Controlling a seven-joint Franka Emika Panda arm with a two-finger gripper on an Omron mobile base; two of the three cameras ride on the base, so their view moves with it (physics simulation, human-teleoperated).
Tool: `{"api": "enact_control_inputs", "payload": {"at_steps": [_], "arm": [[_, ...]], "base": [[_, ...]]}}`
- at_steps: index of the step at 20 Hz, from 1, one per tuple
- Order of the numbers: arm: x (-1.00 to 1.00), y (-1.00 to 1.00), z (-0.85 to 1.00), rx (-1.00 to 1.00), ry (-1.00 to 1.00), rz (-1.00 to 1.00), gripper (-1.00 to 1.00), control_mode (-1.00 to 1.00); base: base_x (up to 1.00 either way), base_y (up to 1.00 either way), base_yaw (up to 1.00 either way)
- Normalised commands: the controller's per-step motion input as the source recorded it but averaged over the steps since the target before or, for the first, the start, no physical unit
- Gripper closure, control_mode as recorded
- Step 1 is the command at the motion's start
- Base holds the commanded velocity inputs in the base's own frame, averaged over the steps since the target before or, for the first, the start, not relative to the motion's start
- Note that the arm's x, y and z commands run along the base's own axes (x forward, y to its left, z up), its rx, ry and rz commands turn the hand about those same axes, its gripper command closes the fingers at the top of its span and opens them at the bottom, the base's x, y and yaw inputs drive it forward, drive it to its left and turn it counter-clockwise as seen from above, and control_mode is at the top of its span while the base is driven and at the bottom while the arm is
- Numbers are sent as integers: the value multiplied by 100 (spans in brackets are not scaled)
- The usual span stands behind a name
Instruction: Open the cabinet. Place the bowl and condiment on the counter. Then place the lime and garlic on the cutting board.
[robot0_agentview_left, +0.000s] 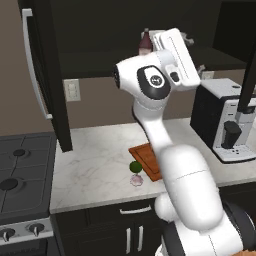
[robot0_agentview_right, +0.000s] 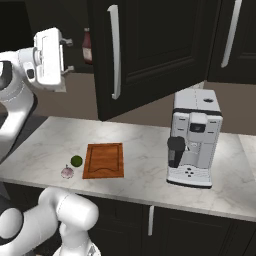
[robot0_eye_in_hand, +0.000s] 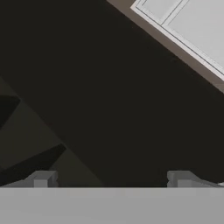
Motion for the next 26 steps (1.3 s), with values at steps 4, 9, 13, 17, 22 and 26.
{"api": "enact_control_inputs", "payload": {"at_steps": [4, 9, 13, 17, 22, 26], "arm": [[20, -37, 1, 4, -7, -1, -100, -100], [23, -32, 0, 3, -6, -1, -100, -100], [25, -22, 0, 0, -4, 0, -100, -100], [19, -18, 0, 0, -5, 0, -100, -100], [19, -11, 0, 0, -4, -1, -100, -100], [13, -21, 0, 0, -5, -1, -100, -100]], "base": [[0, 0, 0], [0, 0, 0], [0, 0, 0], [0, 0, 0], [0, 0, 0], [0, 0, 0]]}}
